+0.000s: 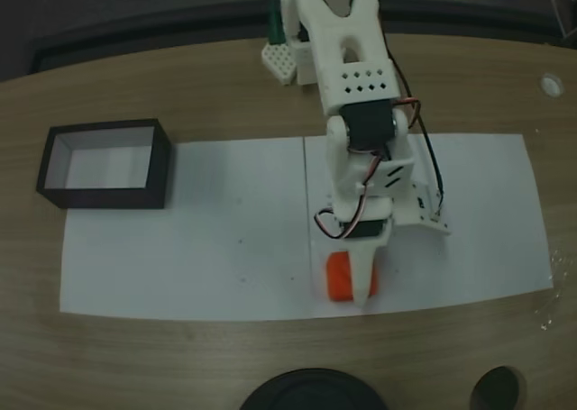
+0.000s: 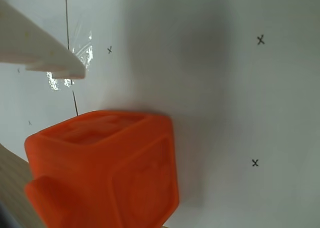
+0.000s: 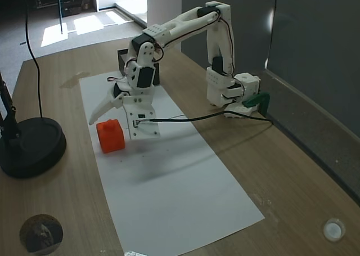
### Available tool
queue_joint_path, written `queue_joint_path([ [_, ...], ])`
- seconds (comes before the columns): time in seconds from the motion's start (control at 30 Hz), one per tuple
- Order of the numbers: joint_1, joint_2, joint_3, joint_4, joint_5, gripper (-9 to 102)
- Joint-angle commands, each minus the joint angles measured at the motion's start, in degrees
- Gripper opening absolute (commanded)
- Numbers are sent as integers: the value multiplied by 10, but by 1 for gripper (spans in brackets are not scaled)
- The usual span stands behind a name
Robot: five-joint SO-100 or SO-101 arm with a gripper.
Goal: Grab a orange square and put it in the box.
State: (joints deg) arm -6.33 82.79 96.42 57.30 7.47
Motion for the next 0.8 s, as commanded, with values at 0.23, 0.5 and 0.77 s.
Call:
queue_joint_path([
  [0.23,-2,0,-40,3,3,44],
  [0.5,-2,-22,-43,2,-43,32],
  [0.77,-3,-33,-44,-5,-77,21],
])
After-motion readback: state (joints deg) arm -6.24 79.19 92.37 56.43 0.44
